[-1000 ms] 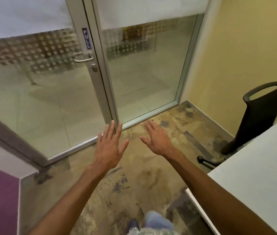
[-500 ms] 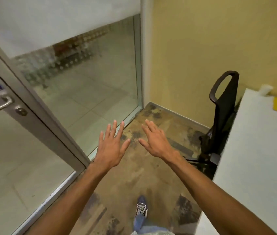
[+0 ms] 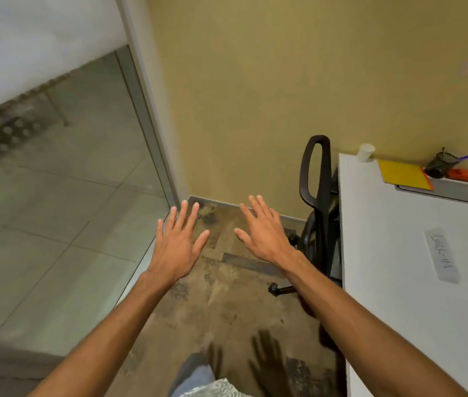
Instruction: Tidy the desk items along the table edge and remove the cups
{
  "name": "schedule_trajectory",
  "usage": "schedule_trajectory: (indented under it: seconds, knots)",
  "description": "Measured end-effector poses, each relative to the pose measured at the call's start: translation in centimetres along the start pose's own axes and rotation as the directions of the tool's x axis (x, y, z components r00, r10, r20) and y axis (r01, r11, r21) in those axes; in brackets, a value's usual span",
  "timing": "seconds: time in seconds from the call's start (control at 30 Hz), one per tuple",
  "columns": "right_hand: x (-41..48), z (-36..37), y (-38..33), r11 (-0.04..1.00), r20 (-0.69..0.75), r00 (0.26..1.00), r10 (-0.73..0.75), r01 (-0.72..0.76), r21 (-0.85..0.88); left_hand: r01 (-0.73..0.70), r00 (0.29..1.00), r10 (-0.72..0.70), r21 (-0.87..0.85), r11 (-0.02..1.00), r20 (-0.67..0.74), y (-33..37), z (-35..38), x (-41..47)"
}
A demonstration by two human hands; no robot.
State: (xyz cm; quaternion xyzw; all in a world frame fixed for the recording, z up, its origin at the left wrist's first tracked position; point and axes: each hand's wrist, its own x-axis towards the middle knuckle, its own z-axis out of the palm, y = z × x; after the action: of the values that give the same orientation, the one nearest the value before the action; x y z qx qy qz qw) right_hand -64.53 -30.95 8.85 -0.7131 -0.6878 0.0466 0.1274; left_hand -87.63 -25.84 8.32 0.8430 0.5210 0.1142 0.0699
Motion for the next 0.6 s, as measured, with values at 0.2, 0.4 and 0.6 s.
schedule_trajectory:
  seconds: [0.2,0.4,0.6]
  knots:
    - [7.0,0.1,4.5,0.989,-0.037,0.988,0.148,-0.148,-0.019,-0.166,0.986,0.165,0.012,0.986,0.038,0.1,1.4,11.5]
    - [15.3,0.0,8.9,0.944,-0.132,0.935,0.329,-0.326,0.038,-0.309,0.947,0.310,-0.024,0.951,0.086,0.8,2.7,24.5]
    - [22.0,-1.5,13.0,0.856,-0.242,0.824,0.513,-0.514,0.064,-0.442,0.888,0.445,-0.052,0.896,0.116,3.2,3.3,36.5]
